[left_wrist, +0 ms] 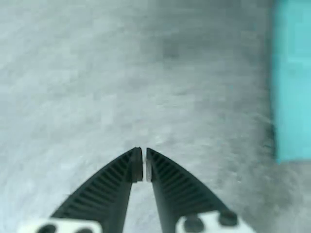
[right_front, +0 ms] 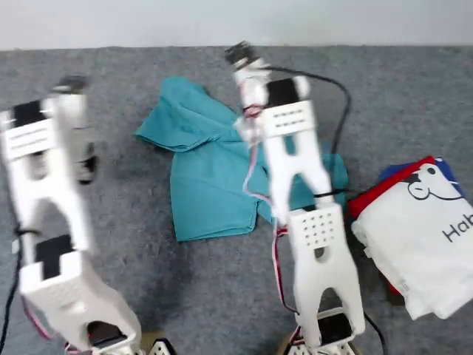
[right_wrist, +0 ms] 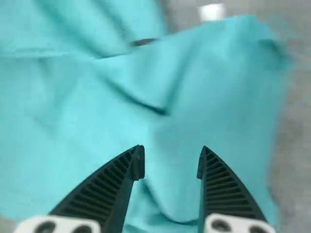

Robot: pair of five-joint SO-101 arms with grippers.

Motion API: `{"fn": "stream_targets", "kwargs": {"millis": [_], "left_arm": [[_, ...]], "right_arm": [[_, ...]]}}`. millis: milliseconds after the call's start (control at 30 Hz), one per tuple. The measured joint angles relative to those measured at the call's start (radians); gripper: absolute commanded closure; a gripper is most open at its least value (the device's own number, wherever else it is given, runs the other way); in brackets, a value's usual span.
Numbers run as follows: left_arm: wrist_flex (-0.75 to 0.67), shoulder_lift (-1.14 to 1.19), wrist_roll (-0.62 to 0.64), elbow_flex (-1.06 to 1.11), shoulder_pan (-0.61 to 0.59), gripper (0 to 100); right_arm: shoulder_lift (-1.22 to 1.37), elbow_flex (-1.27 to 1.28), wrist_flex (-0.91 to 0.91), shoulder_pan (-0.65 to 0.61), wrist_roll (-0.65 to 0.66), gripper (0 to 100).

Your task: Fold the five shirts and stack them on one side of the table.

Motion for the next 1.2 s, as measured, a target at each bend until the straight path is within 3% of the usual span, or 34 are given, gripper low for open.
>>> {"fn": "stream_targets", "kwargs": {"millis": [200,333,467,700,1100,1200], "left_arm": [[0.0,-0.041,0.084,0.0,-0.282,98],[0.0,-0.041,0.095,0.0,-0.367,98],[0.0,-0.043,0.094,0.018,-0.368,98],[0.0,-0.044,0.094,0.046,-0.331,98],[0.0,-0.046,0.094,0.049,-0.328,98],[0.002,-0.046,0.094,0.049,-0.328,98]], "right_arm": [[-0.071,0.198,0.0,-0.196,0.0,81.9],[-0.192,0.391,0.0,-0.33,0.025,81.8],[-0.247,0.565,0.0,-0.423,0.029,81.8],[-0.255,0.597,0.0,-0.537,0.028,81.8],[-0.121,0.597,-0.028,-0.56,0.028,82.4],[-0.094,0.597,-0.064,-0.56,0.026,88.7]]}}
